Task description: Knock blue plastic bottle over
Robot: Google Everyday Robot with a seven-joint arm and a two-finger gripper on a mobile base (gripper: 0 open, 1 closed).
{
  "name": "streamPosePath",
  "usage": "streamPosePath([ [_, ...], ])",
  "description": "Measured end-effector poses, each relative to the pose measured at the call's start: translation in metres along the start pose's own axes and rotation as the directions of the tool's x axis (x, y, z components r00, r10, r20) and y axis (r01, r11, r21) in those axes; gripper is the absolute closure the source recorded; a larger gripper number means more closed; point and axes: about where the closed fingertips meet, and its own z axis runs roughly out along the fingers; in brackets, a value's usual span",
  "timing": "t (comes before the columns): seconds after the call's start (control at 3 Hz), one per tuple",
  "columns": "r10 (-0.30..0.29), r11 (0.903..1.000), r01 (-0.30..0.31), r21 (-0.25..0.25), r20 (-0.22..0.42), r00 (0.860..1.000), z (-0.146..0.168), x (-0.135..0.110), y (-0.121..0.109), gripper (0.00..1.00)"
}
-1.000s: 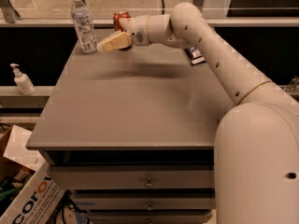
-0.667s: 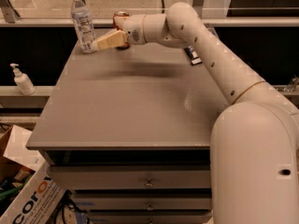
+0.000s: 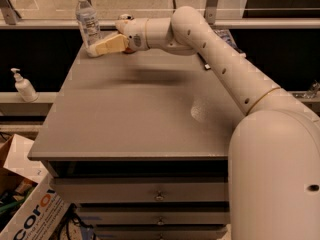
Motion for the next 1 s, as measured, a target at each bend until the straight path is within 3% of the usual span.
streamPosePath([
  [0.33,0.028,0.9994,-0.027,0.021,-0.008,1.0,0.014,-0.002,0.006,0.0],
  [1.0,0.053,0.9959,-0.052,0.073,-0.007,0.999,0.045,0.011,-0.012,0.0],
])
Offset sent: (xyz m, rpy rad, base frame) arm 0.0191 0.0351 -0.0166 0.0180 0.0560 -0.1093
